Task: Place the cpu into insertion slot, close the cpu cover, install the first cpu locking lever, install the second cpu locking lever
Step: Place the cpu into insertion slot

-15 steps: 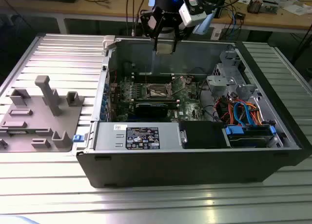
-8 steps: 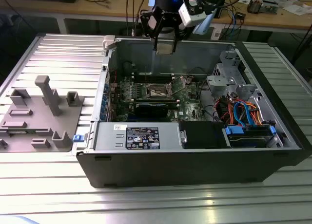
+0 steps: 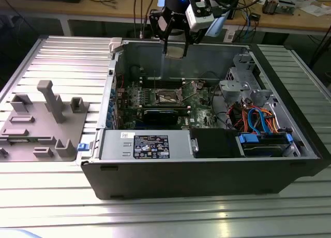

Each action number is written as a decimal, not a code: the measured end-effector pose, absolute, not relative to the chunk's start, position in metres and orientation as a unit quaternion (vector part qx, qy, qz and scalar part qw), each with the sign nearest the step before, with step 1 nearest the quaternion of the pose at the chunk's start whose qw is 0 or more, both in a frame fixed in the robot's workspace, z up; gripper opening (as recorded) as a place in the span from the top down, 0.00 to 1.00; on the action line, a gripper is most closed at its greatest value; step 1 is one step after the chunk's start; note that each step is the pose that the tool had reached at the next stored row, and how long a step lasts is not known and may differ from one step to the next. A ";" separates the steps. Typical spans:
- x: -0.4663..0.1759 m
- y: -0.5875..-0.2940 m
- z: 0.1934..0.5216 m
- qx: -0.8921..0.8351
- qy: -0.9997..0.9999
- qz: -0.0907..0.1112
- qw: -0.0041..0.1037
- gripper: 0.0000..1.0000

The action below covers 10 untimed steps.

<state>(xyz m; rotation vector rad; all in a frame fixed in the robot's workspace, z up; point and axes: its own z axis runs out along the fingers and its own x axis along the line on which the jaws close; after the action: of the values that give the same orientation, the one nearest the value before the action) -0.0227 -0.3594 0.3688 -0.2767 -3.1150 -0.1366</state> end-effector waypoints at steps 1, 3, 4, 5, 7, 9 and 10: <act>-0.023 -0.359 0.369 -0.088 -0.995 -0.044 0.006 0.46; -0.023 -0.359 0.369 -0.089 -0.995 -0.044 0.006 0.46; -0.023 -0.359 0.369 -0.091 -0.995 -0.044 0.006 0.46; -0.023 -0.359 0.369 -0.096 -0.994 -0.044 0.005 0.46; -0.023 -0.359 0.368 -0.132 -0.990 -0.044 0.004 0.46; -0.023 -0.359 0.368 -0.155 -0.987 -0.044 0.003 0.46; -0.023 -0.359 0.368 -0.164 -0.985 -0.044 0.002 0.46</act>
<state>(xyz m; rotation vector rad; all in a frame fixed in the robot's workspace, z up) -0.0227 -0.3594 0.3678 -0.5148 -3.0914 -0.1377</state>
